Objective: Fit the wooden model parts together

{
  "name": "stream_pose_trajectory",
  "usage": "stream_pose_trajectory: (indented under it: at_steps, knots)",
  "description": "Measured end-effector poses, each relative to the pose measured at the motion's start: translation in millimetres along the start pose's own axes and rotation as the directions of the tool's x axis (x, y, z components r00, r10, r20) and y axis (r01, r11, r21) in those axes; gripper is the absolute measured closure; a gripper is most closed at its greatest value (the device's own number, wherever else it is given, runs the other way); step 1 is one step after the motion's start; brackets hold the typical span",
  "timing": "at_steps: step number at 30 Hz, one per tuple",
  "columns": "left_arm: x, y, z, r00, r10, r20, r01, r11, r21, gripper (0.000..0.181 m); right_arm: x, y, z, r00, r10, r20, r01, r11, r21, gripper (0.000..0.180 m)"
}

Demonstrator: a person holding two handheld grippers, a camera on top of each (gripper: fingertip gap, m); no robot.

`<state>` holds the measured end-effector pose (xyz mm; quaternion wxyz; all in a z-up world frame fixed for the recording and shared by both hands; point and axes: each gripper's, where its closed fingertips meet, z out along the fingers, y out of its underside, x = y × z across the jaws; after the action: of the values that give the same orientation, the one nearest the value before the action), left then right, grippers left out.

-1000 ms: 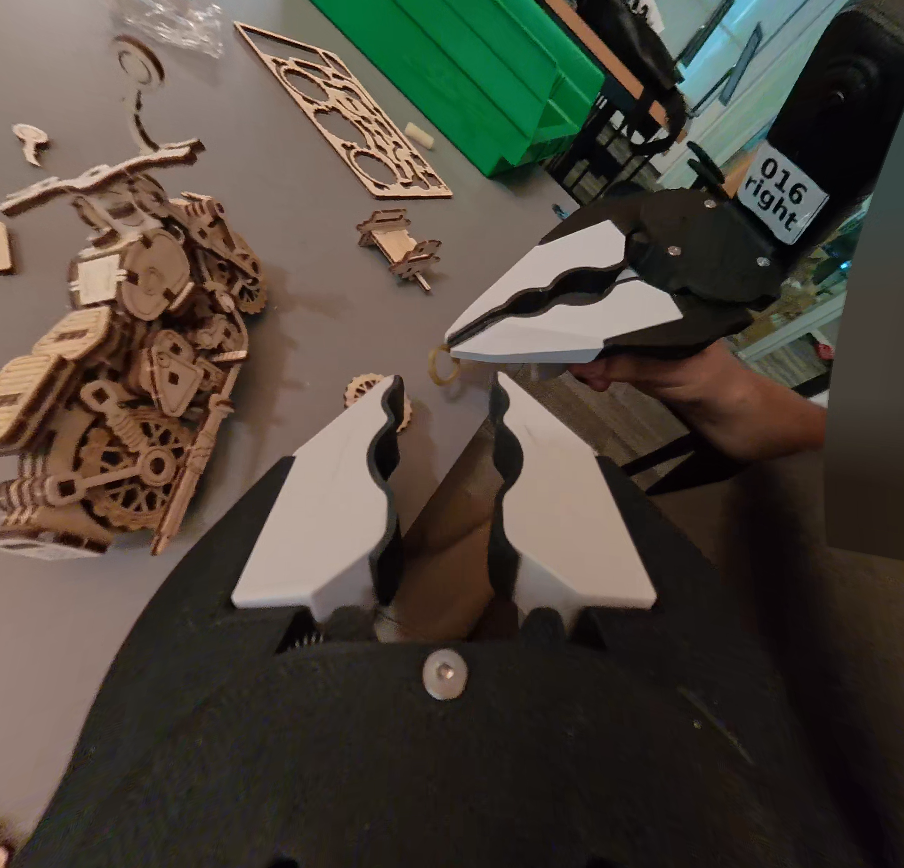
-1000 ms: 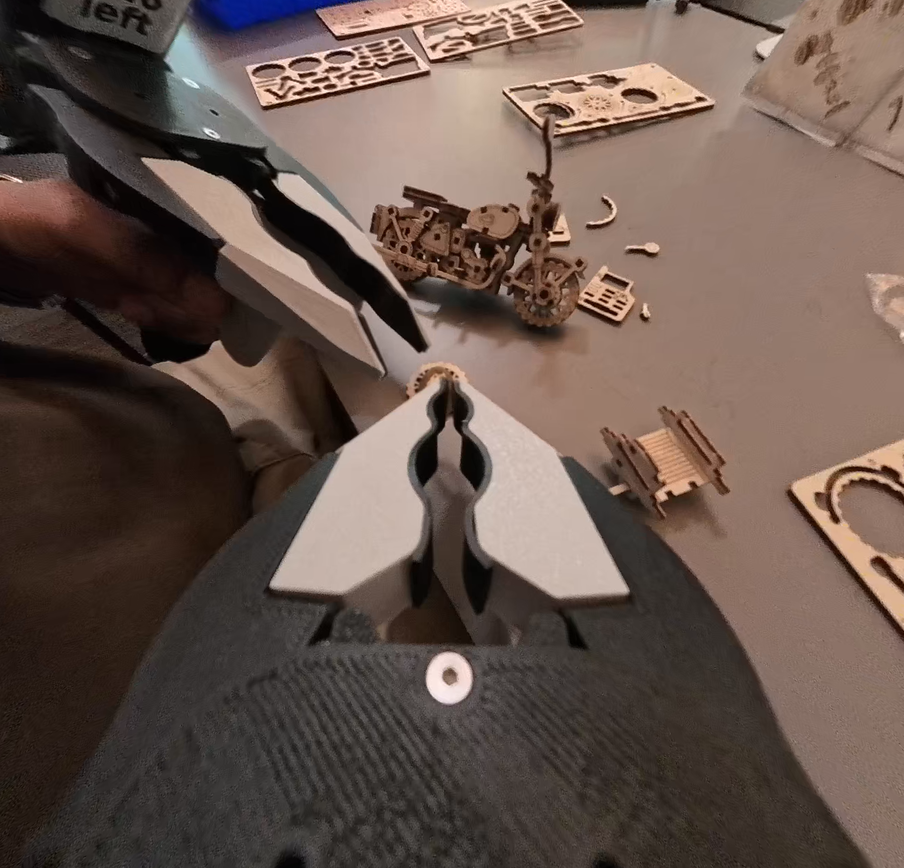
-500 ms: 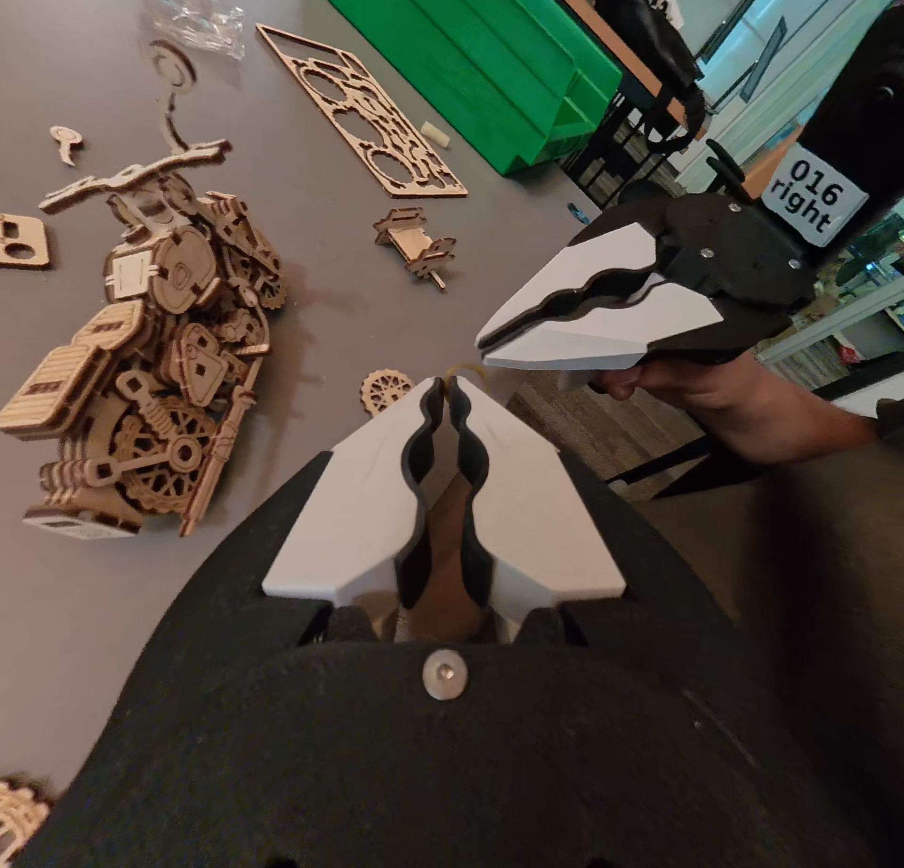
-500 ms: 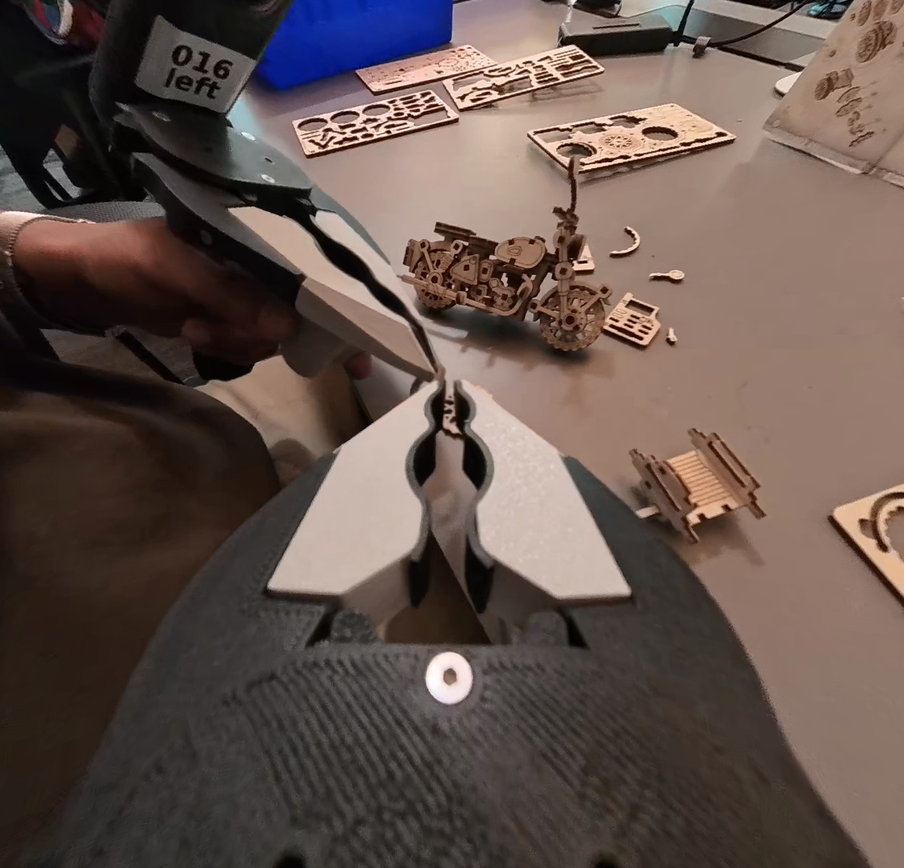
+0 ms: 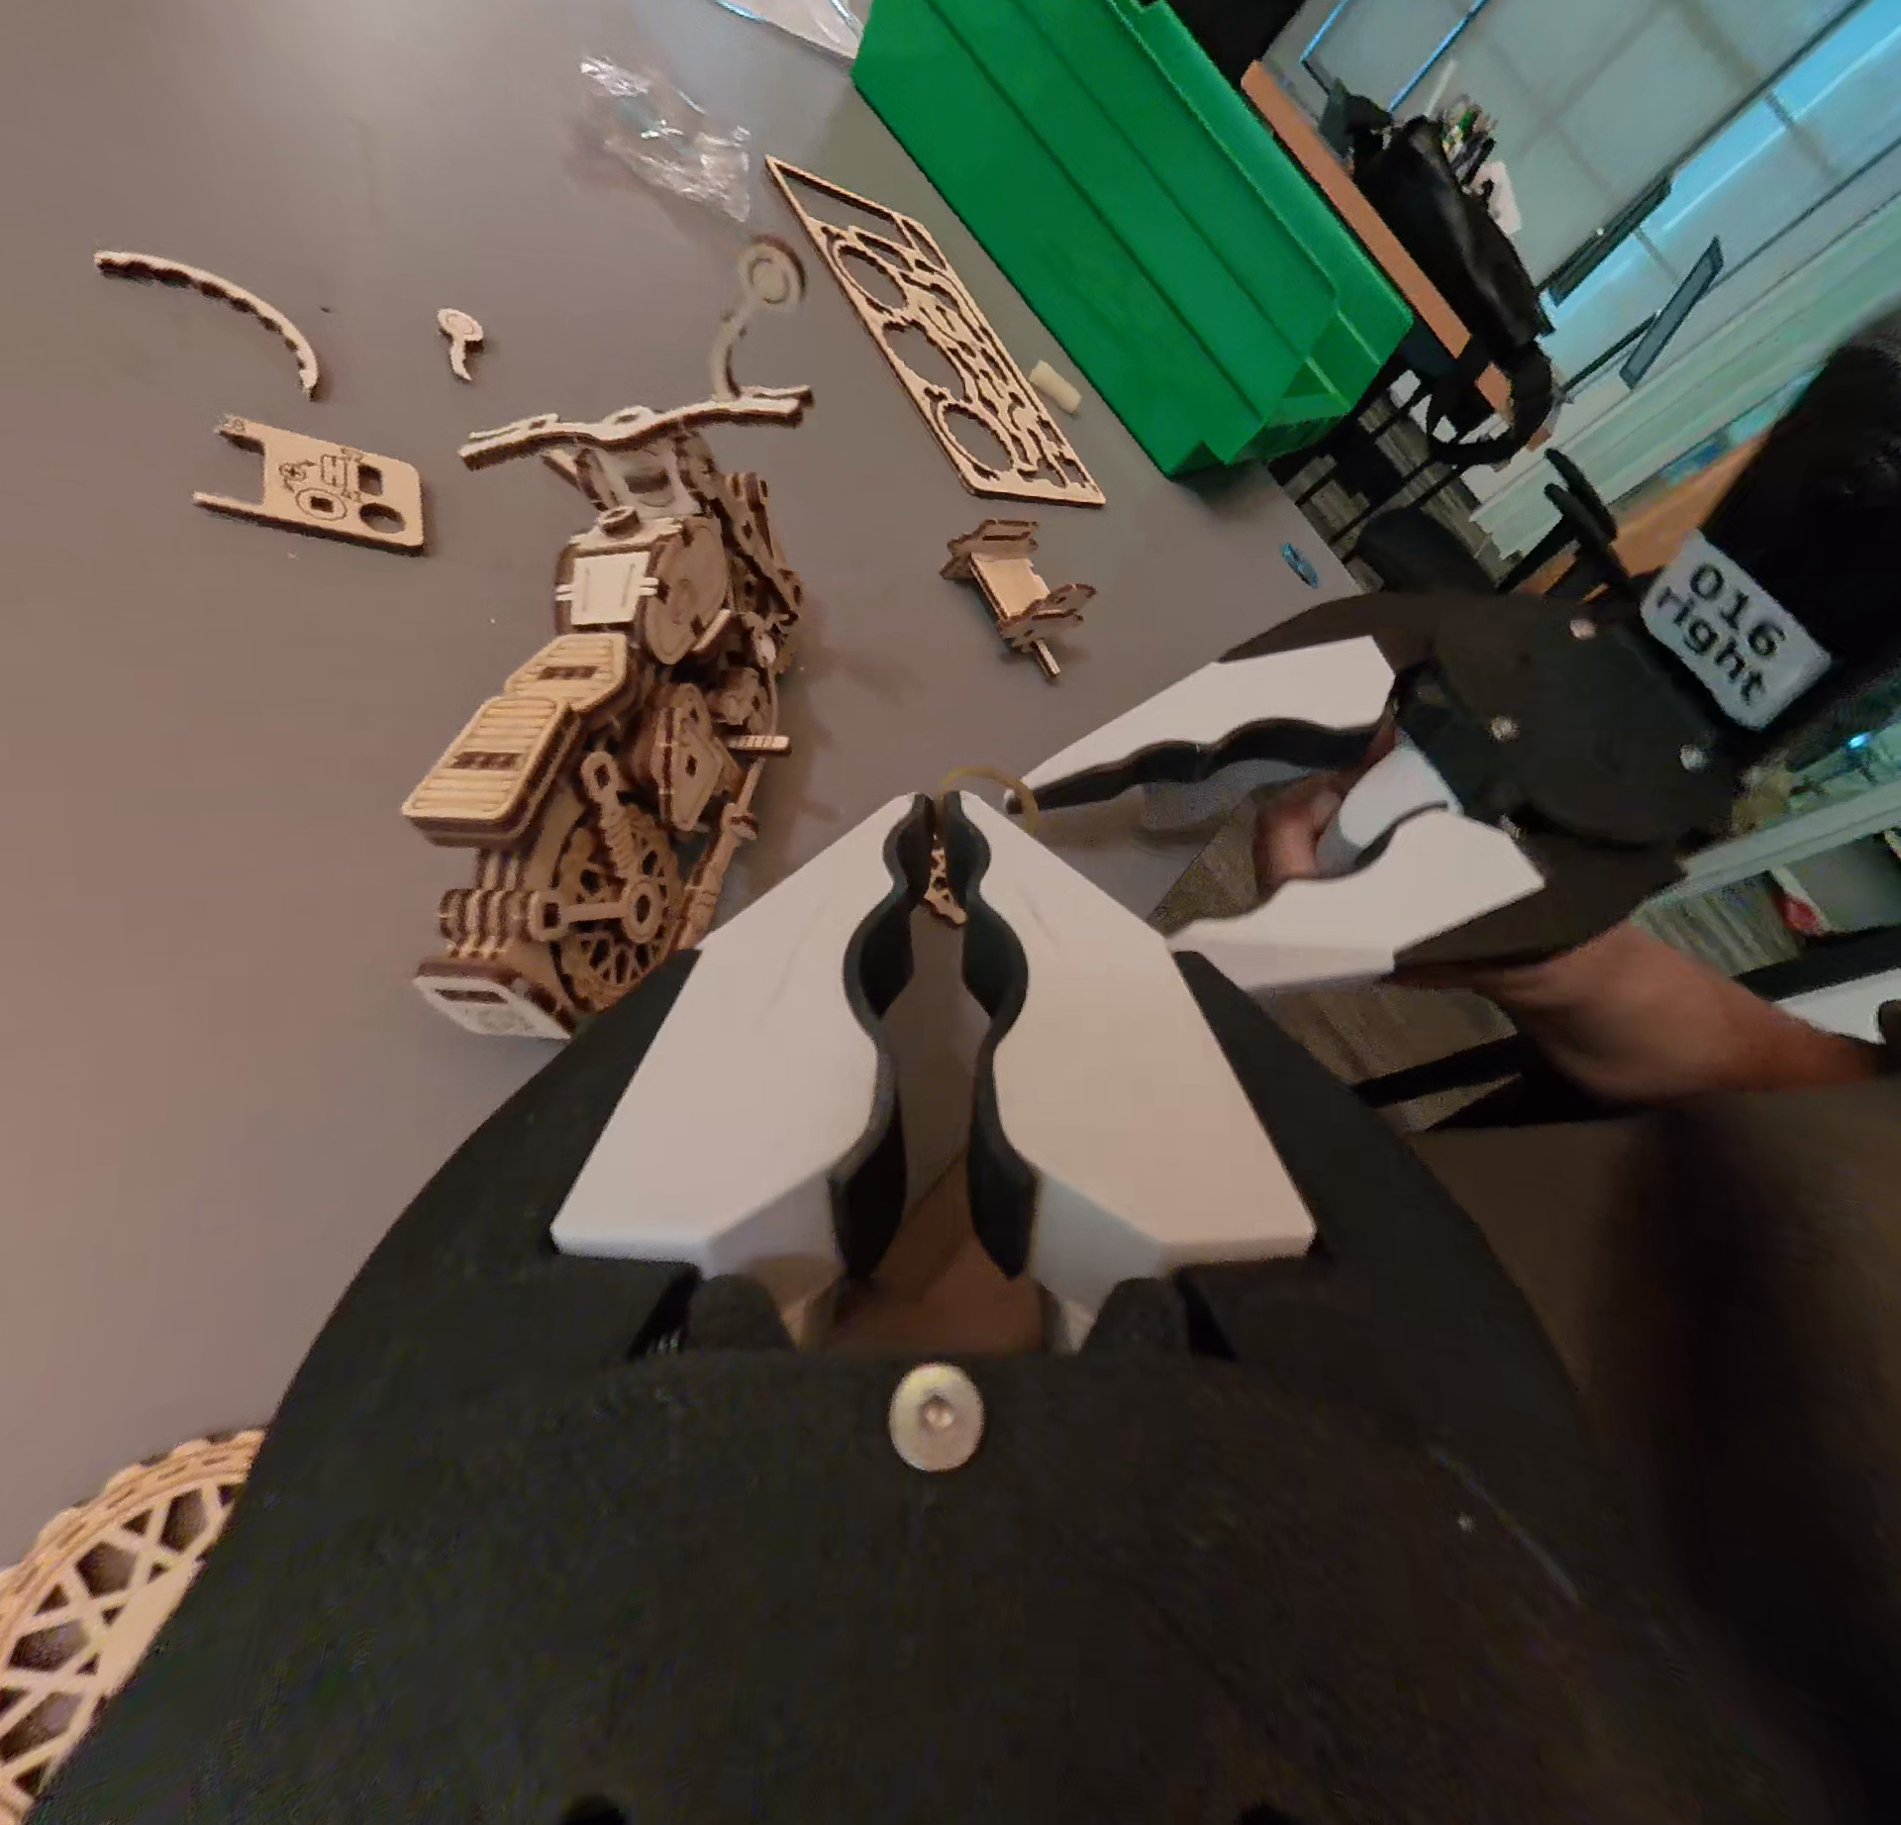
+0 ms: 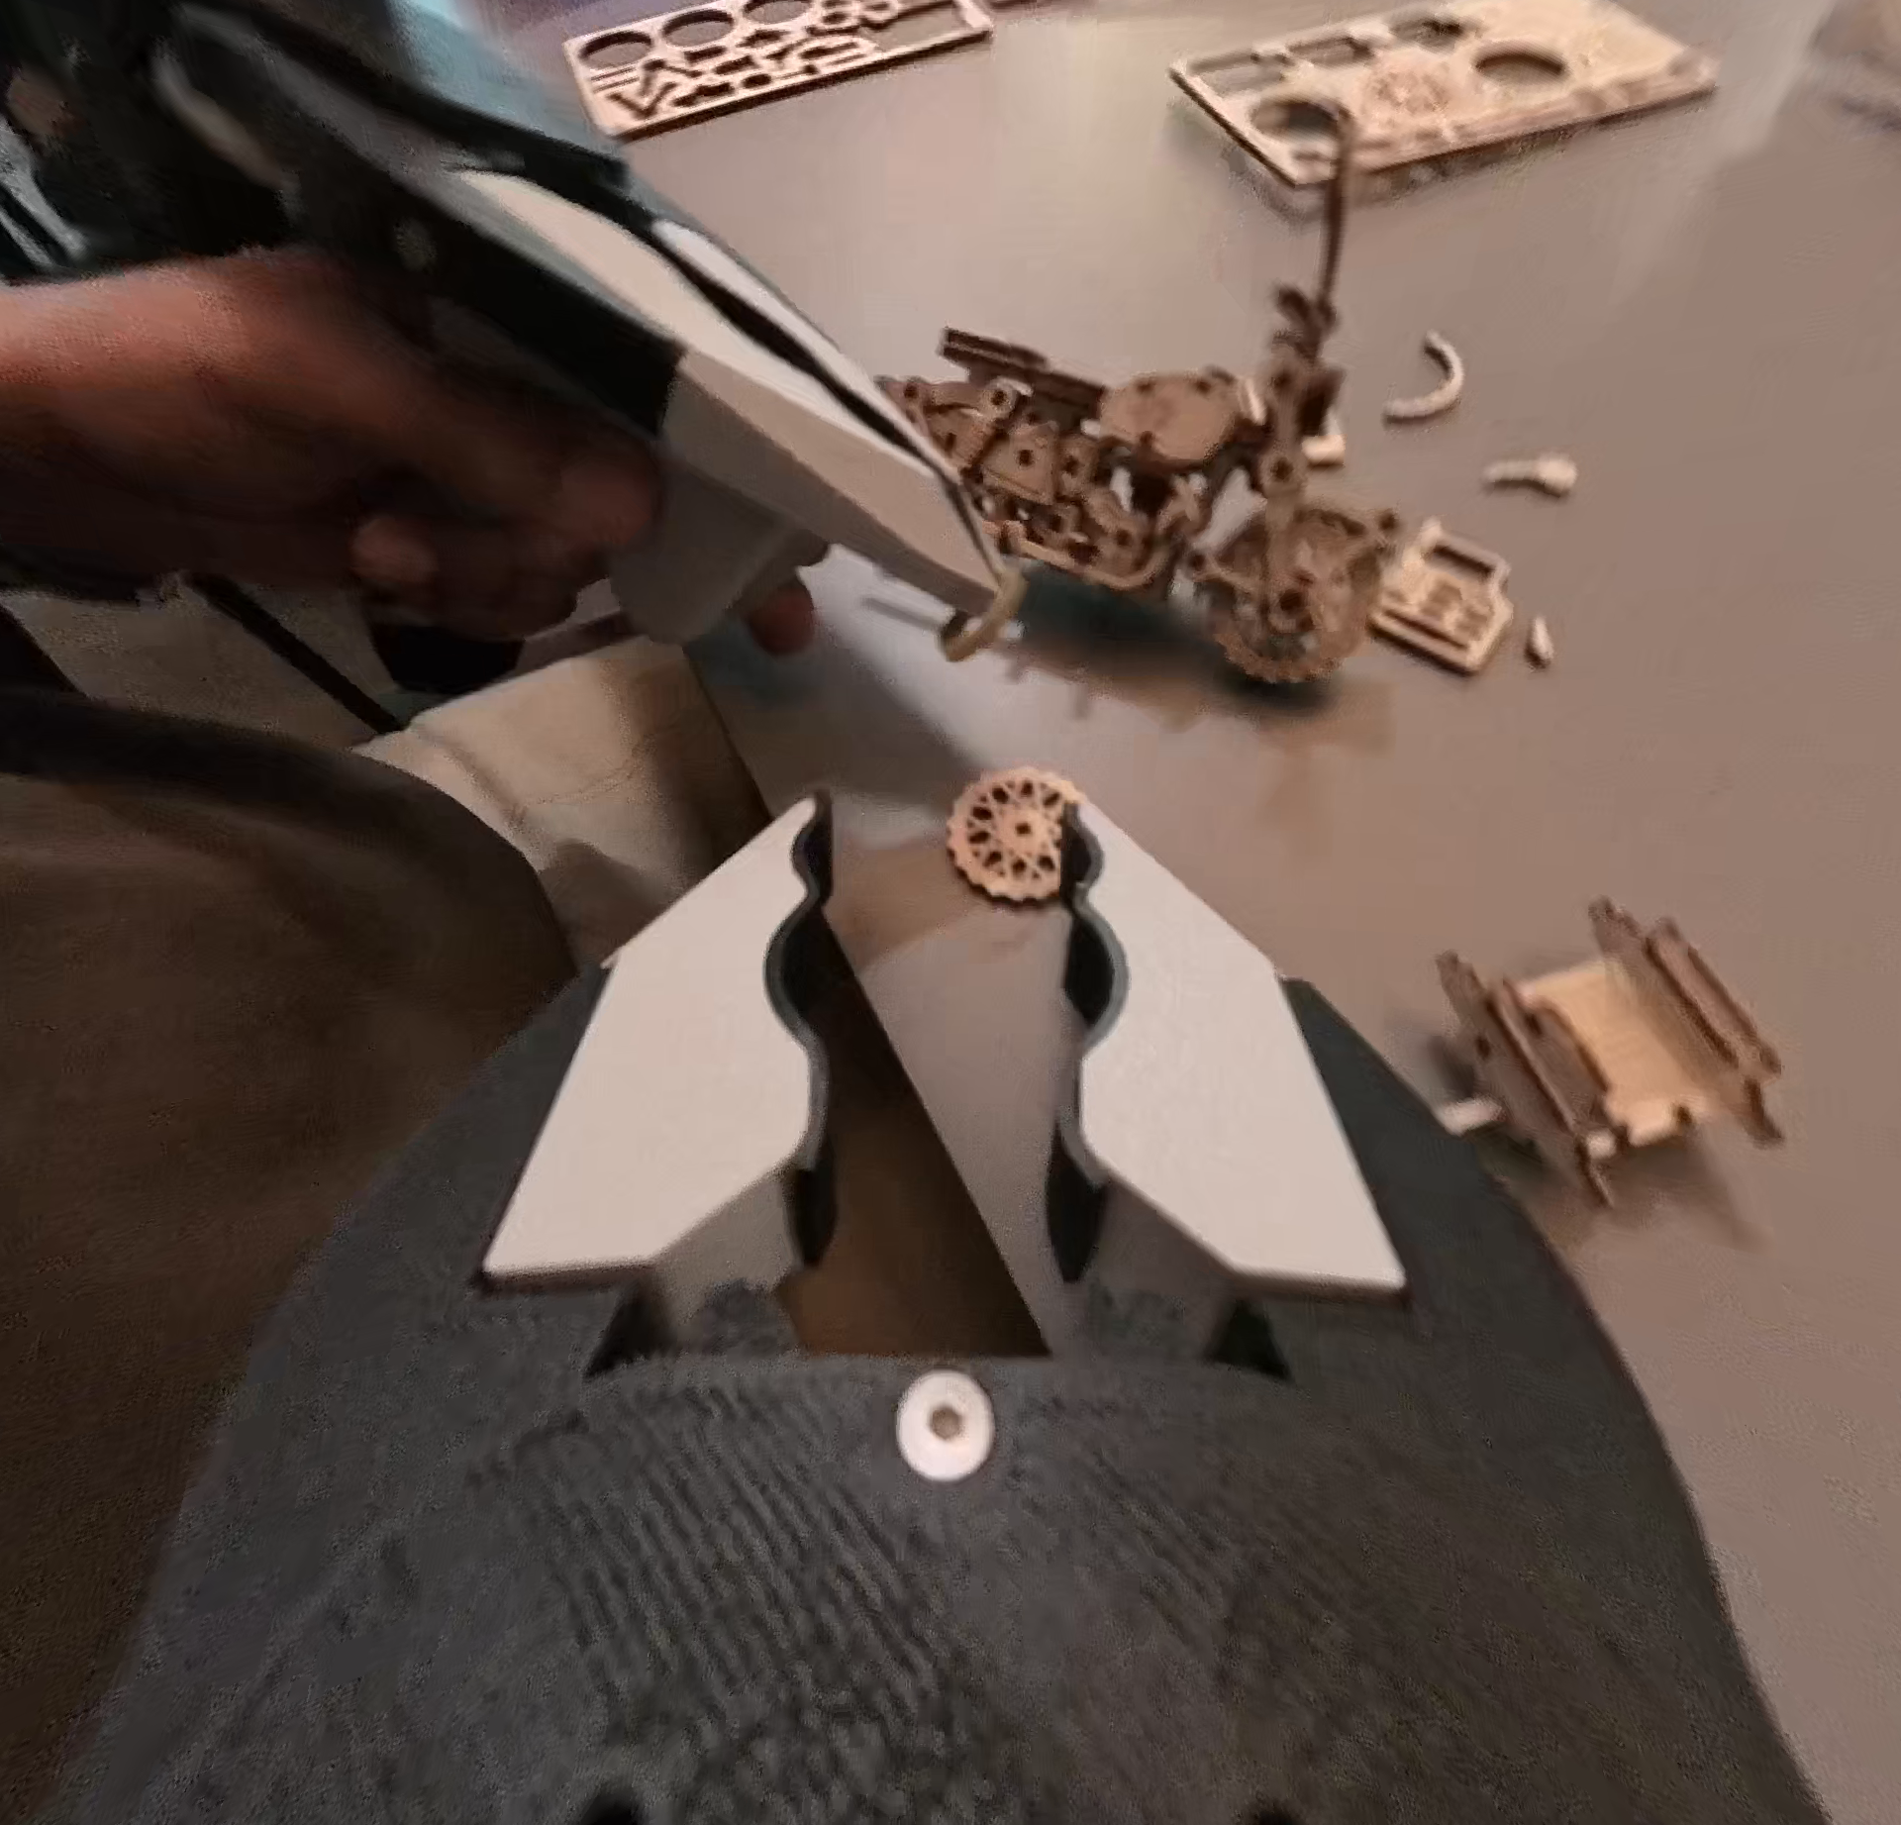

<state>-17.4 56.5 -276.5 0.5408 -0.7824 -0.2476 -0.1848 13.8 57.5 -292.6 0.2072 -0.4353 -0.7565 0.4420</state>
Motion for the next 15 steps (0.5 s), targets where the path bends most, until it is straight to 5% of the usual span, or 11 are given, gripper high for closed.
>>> stream_pose_trajectory:
  at_steps: [5, 15]
  knots:
    - [-1.9, -3.1, -5.5, 0.999, -0.040, -0.004, 0.040, 0.999, 0.022, 0.181, -13.3, 12.7, 19.8, 0.977, -0.213, -0.020, 0.209, 0.969, -0.130, 0.119]
    - [21.3, 18.7, -13.6, 0.997, -0.071, -0.028, 0.071, 0.997, 0.015, 0.181, -30.8, 23.7, -3.6, 0.994, -0.108, -0.006, 0.107, 0.990, -0.092, 0.141]
